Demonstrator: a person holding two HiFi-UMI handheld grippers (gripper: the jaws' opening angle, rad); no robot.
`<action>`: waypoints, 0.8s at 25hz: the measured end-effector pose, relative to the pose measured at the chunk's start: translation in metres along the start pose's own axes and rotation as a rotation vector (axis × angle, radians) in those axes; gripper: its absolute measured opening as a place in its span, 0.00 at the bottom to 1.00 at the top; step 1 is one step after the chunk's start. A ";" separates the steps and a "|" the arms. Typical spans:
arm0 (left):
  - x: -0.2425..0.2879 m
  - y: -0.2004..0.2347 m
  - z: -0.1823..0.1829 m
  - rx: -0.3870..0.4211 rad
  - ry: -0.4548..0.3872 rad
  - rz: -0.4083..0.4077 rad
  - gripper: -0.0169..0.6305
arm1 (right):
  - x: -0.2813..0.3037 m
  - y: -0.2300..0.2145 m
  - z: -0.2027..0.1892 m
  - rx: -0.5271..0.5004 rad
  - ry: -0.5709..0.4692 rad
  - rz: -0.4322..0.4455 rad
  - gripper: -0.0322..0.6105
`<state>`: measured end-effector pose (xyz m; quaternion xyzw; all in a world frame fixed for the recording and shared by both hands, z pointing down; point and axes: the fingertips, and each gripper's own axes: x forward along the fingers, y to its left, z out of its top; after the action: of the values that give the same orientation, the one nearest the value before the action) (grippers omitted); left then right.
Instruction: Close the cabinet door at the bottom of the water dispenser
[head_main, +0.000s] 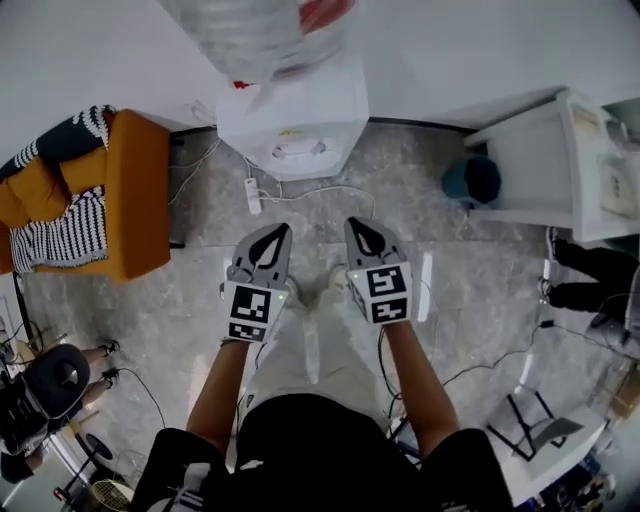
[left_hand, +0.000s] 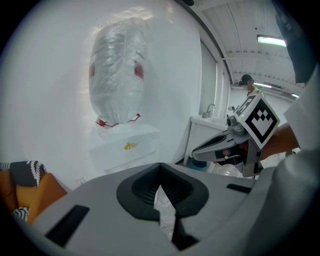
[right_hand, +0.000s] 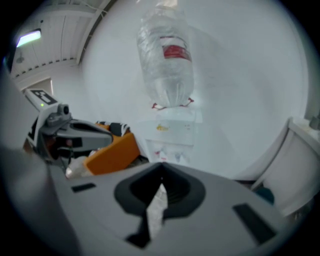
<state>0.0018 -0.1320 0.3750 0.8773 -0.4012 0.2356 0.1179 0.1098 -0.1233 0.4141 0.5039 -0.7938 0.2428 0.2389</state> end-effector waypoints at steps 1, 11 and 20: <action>-0.007 0.000 0.007 -0.002 -0.012 0.007 0.04 | -0.007 0.003 0.008 -0.010 -0.020 -0.001 0.10; -0.066 -0.013 0.077 -0.009 -0.125 0.018 0.04 | -0.066 0.024 0.077 -0.067 -0.148 -0.010 0.10; -0.116 -0.002 0.137 0.026 -0.249 0.068 0.04 | -0.113 0.037 0.144 -0.131 -0.279 -0.034 0.10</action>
<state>-0.0187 -0.1097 0.1979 0.8872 -0.4390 0.1339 0.0476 0.0991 -0.1216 0.2277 0.5295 -0.8247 0.1141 0.1629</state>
